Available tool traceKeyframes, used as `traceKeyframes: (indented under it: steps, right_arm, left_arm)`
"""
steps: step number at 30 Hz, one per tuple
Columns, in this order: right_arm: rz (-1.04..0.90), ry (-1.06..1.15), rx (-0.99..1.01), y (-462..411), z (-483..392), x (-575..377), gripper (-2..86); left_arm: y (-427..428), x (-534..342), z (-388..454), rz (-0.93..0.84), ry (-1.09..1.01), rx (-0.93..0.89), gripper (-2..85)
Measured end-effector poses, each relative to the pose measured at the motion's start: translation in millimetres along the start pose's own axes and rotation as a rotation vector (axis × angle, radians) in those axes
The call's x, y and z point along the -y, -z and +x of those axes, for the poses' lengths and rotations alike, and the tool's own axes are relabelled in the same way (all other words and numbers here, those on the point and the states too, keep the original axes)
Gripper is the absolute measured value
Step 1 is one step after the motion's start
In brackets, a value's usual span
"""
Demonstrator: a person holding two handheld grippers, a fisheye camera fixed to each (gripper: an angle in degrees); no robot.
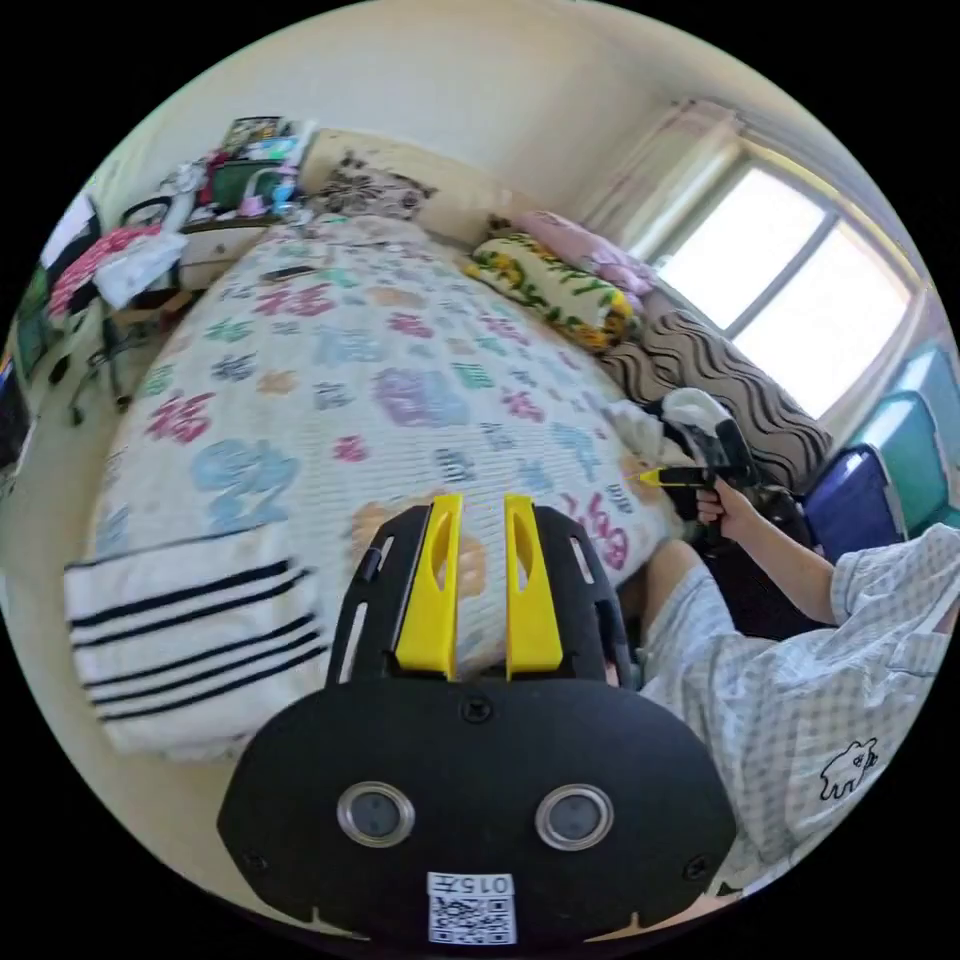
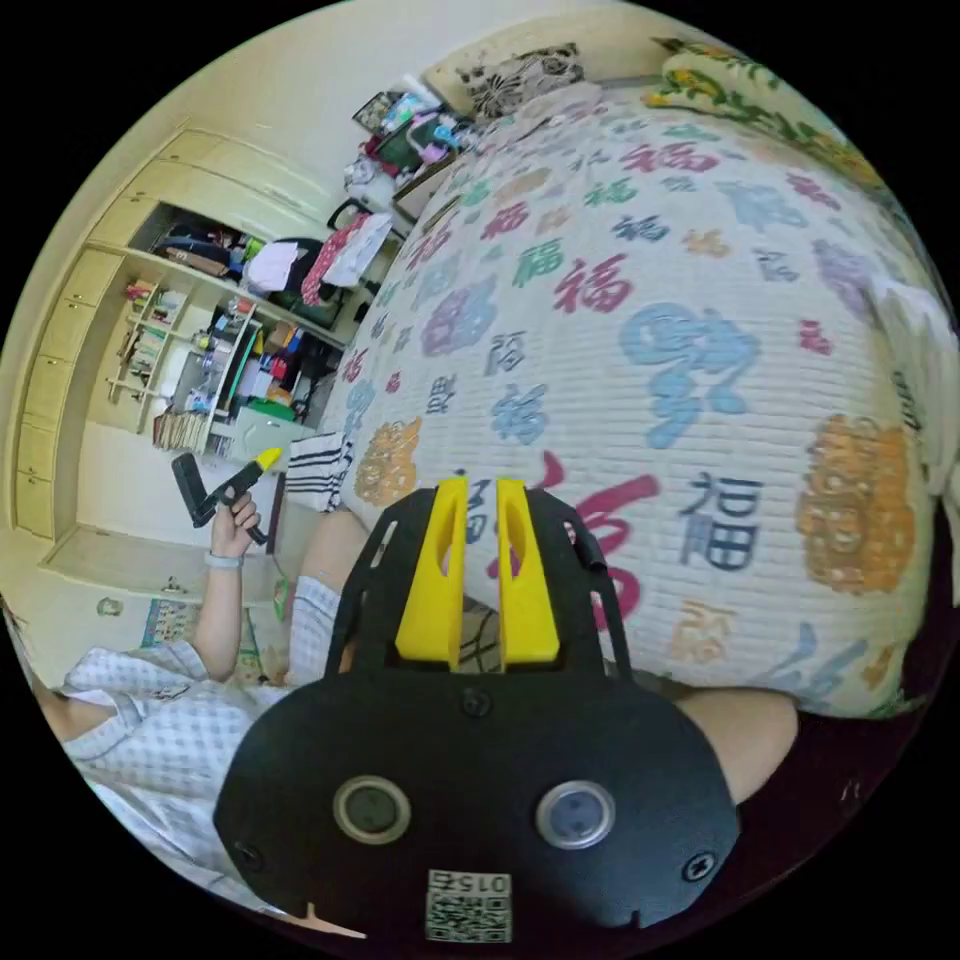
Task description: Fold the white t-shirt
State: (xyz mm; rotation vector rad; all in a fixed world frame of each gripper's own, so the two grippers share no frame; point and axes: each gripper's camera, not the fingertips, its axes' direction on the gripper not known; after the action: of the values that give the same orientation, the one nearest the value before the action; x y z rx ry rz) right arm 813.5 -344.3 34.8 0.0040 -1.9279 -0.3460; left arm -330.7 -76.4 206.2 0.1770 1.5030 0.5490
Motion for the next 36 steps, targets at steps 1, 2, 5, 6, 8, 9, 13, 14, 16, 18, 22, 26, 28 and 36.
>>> traceKeyframes:
  steps: [1, 2, 5, 6, 8, 9, 13, 14, 16, 18, 22, 26, 28, 36]
  right_arm:
    - [0.033, -0.015, -0.035, 20.2, 10.0, -7.7, 6.1]
    - [0.101, -0.04, -0.105, 59.7, 28.3, -23.9, 6.3]
    - [0.256, -0.107, -0.28, 148.8, 67.7, -65.1, 6.6]
    - [0.32, -0.14, -0.331, 180.7, 82.2, -80.9, 6.7]
    - [0.404, -0.185, -0.363, 221.2, 101.8, -102.4, 6.9]
    - [0.453, -0.206, -0.365, 243.1, 113.2, -116.4, 7.0]
    - [0.591, -0.252, -0.412, 287.1, 143.0, -147.4, 7.2]
    - [0.61, -0.279, -0.426, 297.0, 154.6, -149.2, 7.3]
    - [0.594, -0.315, -0.417, 308.8, 173.4, -144.7, 7.7]
    - [0.555, -0.366, -0.413, 317.8, 198.3, -136.0, 8.3]
    - [0.542, -0.412, -0.349, 326.6, 228.4, -136.3, 8.3]
    - [0.554, -0.377, -0.336, 344.2, 232.0, -136.7, 7.2]
    - [0.558, -0.342, -0.311, 353.4, 223.4, -134.8, 3.5]
    - [0.756, 0.091, -0.277, 400.3, 67.1, -139.9, -0.1]
  left_arm:
    - [-17.5, 5.8, 15.4, -0.01, -0.026, -0.03, 7.6]
    - [-53.7, 19.2, 48.5, -0.041, -0.08, -0.09, 8.2]
    - [-140.9, 57.0, 146.3, -0.121, -0.239, -0.22, 9.9]
    - [-172.9, 72.4, 189.8, -0.141, -0.309, -0.262, 10.2]
    - [-217.7, 96.0, 255.9, -0.16, -0.403, -0.309, 10.5]
    - [-244.9, 112.0, 299.3, -0.163, -0.449, -0.337, 10.5]
    - [-322.2, 156.9, 417.3, -0.192, -0.517, -0.39, 10.0]
    - [-347.2, 168.9, 445.5, -0.198, -0.497, -0.416, 9.7]
    - [-383.8, 182.1, 477.7, -0.213, -0.446, -0.441, 9.4]
    - [-427.5, 190.0, 504.3, -0.232, -0.373, -0.403, 9.5]
    - [-478.1, 194.9, 512.7, -0.272, -0.248, -0.505, 8.0]
    - [-486.3, 191.3, 496.7, -0.299, -0.226, -0.701, 0.5]
    - [-459.6, 189.3, 489.9, -0.248, -0.304, -0.73, -0.1]
    - [-240.5, 202.6, 414.1, 0.063, -0.511, -0.816, -0.7]
